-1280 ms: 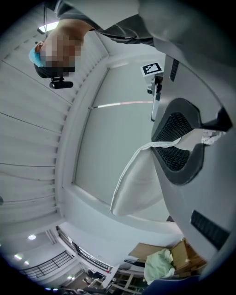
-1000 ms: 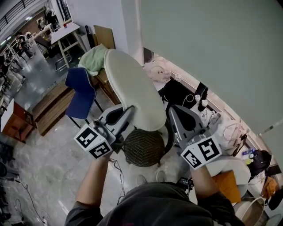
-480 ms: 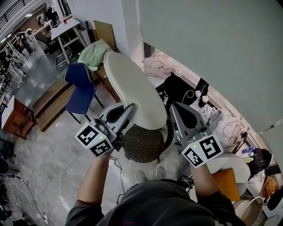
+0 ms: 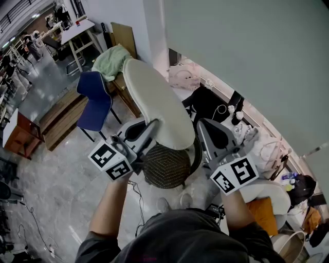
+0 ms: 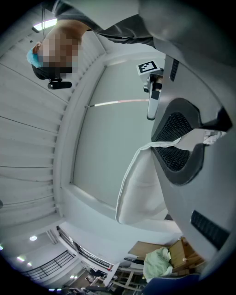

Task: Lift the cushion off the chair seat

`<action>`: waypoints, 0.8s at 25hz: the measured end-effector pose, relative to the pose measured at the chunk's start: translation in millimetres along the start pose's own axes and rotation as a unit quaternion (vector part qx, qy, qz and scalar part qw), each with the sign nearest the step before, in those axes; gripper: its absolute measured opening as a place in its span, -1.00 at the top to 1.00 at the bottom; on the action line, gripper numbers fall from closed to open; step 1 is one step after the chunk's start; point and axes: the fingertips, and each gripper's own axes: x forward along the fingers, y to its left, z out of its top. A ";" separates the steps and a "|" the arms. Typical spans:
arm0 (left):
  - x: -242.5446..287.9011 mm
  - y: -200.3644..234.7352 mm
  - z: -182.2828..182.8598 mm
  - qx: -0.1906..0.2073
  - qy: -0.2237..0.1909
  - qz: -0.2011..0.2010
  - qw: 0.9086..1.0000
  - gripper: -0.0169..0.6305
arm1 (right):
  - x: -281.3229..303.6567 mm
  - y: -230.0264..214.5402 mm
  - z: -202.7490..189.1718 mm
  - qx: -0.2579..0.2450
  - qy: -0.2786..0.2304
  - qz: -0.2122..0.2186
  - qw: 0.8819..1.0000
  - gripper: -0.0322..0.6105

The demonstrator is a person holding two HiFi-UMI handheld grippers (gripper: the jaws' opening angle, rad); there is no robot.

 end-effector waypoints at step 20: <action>5.5 5.4 -8.7 -0.001 0.008 0.005 1.000 0.87 | 7.2 -5.3 -7.3 0.005 0.001 0.006 1.000 0.88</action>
